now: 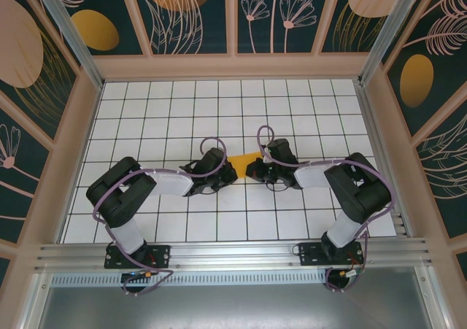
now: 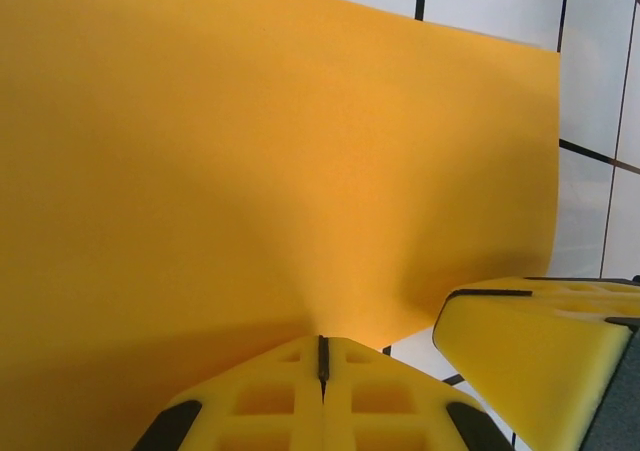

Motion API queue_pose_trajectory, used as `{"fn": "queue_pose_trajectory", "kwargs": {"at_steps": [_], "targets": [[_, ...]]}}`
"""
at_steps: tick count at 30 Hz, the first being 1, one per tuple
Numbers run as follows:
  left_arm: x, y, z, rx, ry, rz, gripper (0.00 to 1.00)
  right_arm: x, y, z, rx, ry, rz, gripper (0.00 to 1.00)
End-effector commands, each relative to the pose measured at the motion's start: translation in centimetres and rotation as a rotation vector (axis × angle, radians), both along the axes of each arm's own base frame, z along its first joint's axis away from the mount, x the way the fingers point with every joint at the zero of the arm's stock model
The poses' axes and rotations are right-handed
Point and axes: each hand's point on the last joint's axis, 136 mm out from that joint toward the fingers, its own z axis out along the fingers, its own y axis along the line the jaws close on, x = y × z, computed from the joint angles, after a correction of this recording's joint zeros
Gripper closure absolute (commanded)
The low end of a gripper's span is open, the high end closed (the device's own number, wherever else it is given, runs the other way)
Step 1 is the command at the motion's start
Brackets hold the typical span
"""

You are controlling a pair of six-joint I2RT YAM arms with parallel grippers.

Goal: Fold a paper plane with a square sheet of paper (pick it up from the middle)
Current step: First fold in half a square sheet of paper at the center of the table.

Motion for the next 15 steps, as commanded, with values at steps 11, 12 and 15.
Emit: {"fn": "queue_pose_trajectory", "kwargs": {"at_steps": [11, 12, 15], "targets": [[-1.8, 2.4, -4.4, 0.143, 0.16, 0.065, 1.0, 0.2, -1.9, -3.1, -0.063, 0.057, -0.068, 1.0], [-2.0, 2.6, -4.6, 0.148, 0.167, 0.069, 1.0, -0.2, -2.2, -3.3, -0.07, 0.06, -0.068, 1.0], [-2.5, 3.2, -5.1, 0.161, 0.184, 0.08, 1.0, 0.3, -4.9, -3.6, -0.082, 0.062, -0.133, 1.0]]}}
